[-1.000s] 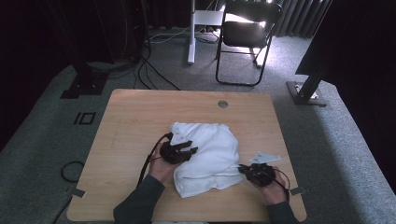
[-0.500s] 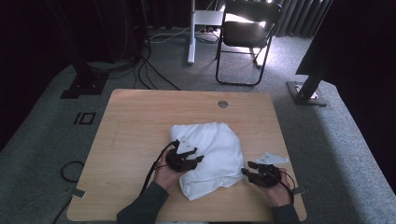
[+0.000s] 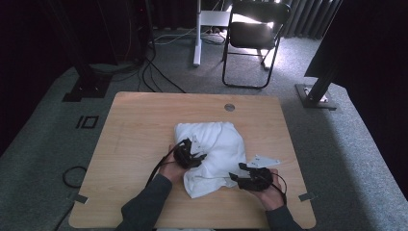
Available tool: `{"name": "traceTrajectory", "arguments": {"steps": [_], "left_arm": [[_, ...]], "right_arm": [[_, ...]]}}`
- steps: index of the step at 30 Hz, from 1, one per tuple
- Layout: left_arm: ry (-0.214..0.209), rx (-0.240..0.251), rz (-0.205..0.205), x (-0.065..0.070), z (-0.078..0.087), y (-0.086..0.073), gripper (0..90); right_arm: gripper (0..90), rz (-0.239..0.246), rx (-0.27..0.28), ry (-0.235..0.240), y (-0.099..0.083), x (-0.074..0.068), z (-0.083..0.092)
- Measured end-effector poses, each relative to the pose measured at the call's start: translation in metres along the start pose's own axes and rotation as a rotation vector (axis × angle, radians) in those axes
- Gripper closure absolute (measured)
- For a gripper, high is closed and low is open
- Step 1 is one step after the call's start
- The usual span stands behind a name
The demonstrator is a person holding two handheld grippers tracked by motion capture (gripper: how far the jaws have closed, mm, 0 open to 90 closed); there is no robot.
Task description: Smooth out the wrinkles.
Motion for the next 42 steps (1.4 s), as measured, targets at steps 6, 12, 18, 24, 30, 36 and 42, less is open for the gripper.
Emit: {"name": "traceTrajectory", "arguments": {"steps": [6, 12, 18, 24, 30, 36, 42], "left_arm": [[-0.105, 0.078, 0.168, -0.036, 0.015, 0.001, 58.0], [-0.063, 0.120, 0.216, -0.043, 0.038, -0.007, 56.2], [-0.053, 0.110, 0.240, -0.045, 0.037, -0.011, 55.4], [-0.052, 0.094, 0.241, -0.045, 0.031, -0.012, 55.1], [-0.055, 0.085, 0.226, -0.042, 0.030, -0.012, 54.6], [-0.053, 0.115, 0.197, -0.026, 0.039, -0.004, 53.4], [-0.093, 0.080, 0.089, 0.013, 0.033, -0.007, 56.4]], "right_arm": [[44.3, 0.070, 0.026, 0.035, 0.028, -0.021, -0.035], [43.3, 0.176, 0.017, 0.120, 0.054, -0.057, -0.076], [66.8, 0.265, -0.020, 0.092, 0.060, -0.077, -0.096], [90.0, 0.274, -0.003, 0.110, 0.053, -0.073, -0.075], [89.6, 0.261, -0.015, 0.131, 0.026, -0.063, -0.043], [55.2, 0.181, 0.014, 0.169, 0.010, -0.036, -0.020], [46.8, 0.019, 0.099, -0.052, 0.016, 0.022, -0.007]]}}
Point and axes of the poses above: each handheld gripper's, and its own axes: z roughly backward along the jaws, y roughly out of its top, x roughly to its right, the point moved 2 cm from there along -z, roughly forward along the jaws, and after that the axes turned 2 degrees about y, right-handed, at the moved point
